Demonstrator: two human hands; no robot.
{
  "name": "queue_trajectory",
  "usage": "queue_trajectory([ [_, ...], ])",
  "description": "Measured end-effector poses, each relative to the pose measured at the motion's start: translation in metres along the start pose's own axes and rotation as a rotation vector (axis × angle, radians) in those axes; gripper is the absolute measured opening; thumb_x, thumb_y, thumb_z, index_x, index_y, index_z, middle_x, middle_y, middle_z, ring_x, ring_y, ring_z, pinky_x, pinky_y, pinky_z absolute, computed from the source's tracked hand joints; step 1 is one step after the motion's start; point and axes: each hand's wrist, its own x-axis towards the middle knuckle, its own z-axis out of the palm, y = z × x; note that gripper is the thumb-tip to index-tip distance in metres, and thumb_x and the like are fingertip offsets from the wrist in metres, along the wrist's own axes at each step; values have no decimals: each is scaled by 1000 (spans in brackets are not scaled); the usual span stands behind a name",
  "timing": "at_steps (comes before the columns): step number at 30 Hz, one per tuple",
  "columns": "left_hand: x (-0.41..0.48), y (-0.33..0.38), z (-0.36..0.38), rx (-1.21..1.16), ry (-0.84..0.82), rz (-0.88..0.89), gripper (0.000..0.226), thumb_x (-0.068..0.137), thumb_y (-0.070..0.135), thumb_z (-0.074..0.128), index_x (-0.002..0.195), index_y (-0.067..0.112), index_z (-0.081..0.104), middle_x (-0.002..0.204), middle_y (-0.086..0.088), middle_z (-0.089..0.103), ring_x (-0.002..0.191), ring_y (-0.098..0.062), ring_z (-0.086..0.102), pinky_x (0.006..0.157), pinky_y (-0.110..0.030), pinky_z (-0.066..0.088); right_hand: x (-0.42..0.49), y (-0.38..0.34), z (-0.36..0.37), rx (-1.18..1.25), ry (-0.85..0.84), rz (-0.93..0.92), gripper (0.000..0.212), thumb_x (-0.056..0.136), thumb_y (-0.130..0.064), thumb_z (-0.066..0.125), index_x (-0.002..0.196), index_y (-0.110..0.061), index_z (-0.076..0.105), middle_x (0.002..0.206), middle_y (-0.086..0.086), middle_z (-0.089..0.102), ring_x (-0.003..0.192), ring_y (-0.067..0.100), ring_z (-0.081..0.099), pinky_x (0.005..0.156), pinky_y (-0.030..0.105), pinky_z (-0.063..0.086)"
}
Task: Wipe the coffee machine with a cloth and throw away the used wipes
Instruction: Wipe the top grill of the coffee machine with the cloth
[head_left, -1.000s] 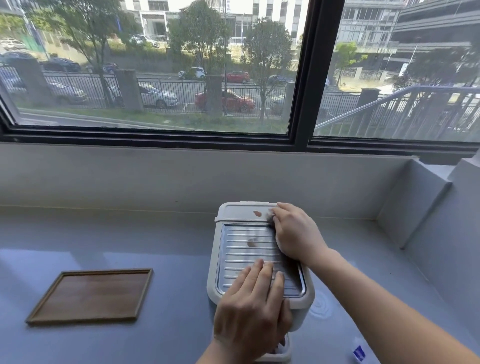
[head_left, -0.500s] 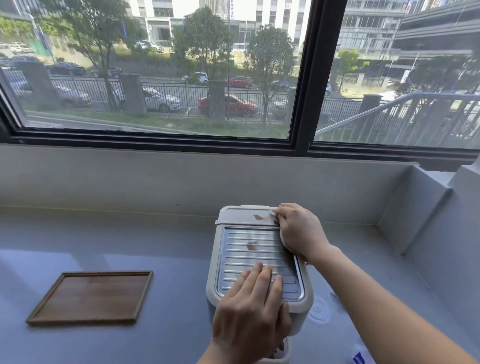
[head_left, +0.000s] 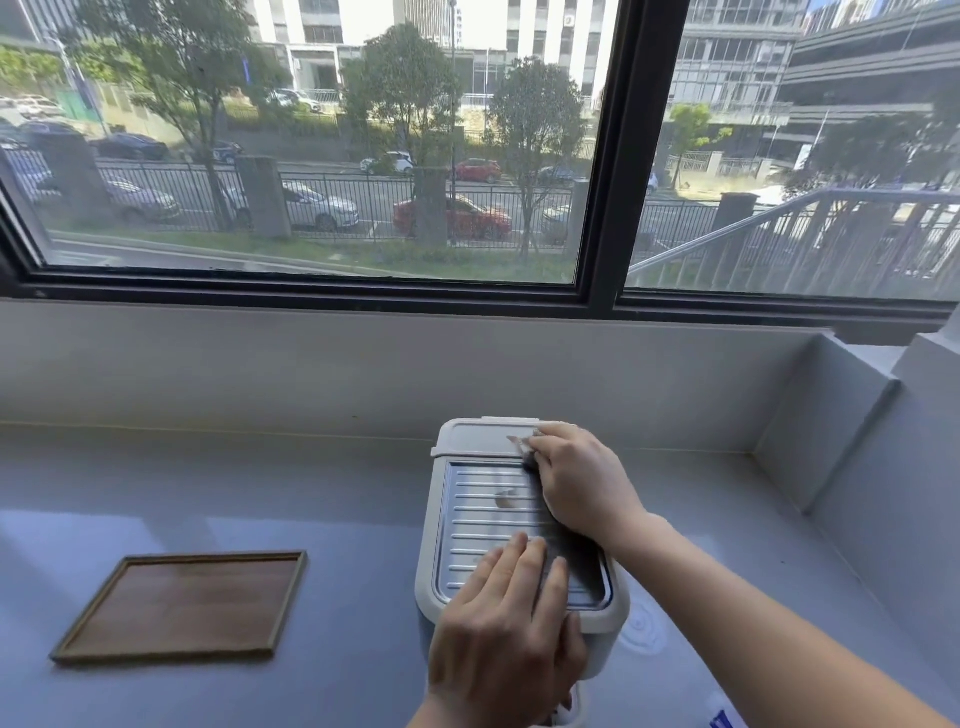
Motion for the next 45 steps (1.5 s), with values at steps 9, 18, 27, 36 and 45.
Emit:
queue_trajectory([
  [9, 0, -1, -1, -4, -28, 2, 32, 82, 31, 56, 102, 17, 76, 115, -10, 73, 111, -25, 68, 93, -39, 56, 26, -6, 15, -2, -100, -58, 27, 96, -32, 44, 107, -27, 68, 122, -8, 64, 115, 20, 55, 94, 32, 42],
  [18, 0, 0, -4, -12, -49, 7, 32, 82, 32, 57, 102, 17, 76, 114, -9, 73, 112, -25, 67, 94, -38, 55, 22, 25, 8, 60, -102, -110, 31, 98, -34, 46, 119, -27, 68, 134, -8, 61, 128, 14, 50, 106, 12, 25],
  [27, -3, -2, 4, -34, 16, 0, 31, 79, 28, 56, 102, 19, 75, 113, -8, 73, 113, -24, 67, 97, -36, 53, 83, -9, 27, 25, -293, 33, 35, 97, -47, 35, 113, -35, 63, 127, -12, 58, 119, 20, 55, 100, 43, 44],
  [36, -2, -3, -3, -46, -38, 1, 32, 78, 27, 59, 105, 17, 74, 116, -9, 72, 112, -25, 67, 94, -38, 54, 91, -26, 5, 282, -511, -297, 26, 96, -22, 58, 115, -33, 73, 135, -15, 60, 124, -1, 52, 111, 17, 31],
  [45, -1, -3, -3, -36, -52, -5, 32, 82, 31, 58, 106, 17, 75, 116, -9, 72, 113, -25, 67, 94, -39, 55, 53, 30, -6, 383, -342, -192, 21, 95, -22, 63, 111, -28, 75, 129, -11, 65, 127, 0, 49, 113, 18, 30],
])
